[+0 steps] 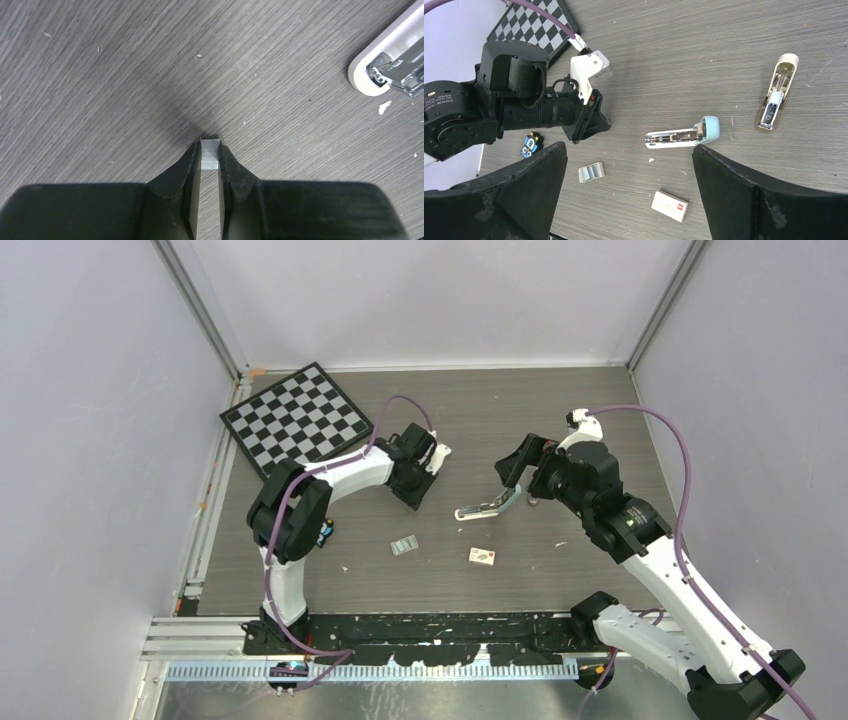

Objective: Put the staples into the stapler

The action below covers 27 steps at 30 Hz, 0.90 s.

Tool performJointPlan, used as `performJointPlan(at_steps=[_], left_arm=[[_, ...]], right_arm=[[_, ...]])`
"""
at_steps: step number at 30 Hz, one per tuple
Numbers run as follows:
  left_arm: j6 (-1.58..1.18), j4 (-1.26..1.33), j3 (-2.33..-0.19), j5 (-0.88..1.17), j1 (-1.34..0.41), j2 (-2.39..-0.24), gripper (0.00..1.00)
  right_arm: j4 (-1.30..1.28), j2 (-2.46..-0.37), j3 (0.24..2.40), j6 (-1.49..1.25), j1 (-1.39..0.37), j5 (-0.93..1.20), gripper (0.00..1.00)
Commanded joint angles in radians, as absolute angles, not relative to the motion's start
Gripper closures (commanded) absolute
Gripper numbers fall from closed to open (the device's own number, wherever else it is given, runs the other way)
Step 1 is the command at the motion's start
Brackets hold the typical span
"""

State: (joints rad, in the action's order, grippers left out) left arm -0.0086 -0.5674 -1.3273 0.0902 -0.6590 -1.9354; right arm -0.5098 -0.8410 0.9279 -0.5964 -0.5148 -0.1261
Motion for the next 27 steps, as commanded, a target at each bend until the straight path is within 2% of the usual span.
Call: performJointPlan(at_steps=[1,15,27], left_arm=[[0.033,-0.525,-1.338,0.148,-0.658,-1.893,0.84],[0.150,-0.536,-1.458,0.427,-0.710,-1.819,0.86],[0.223,-0.575,-1.625,0.519,-0.765,-1.948,0.86]], right_arm=[[-0.513,-0.817,0.957,-0.581,-0.512,-0.145,0.00],[-0.564,-0.776,0.944,-0.597,-0.511,-0.180,0.00],[-0.665,-0.714,0.960,-0.620,-0.511,-0.345,0.00]])
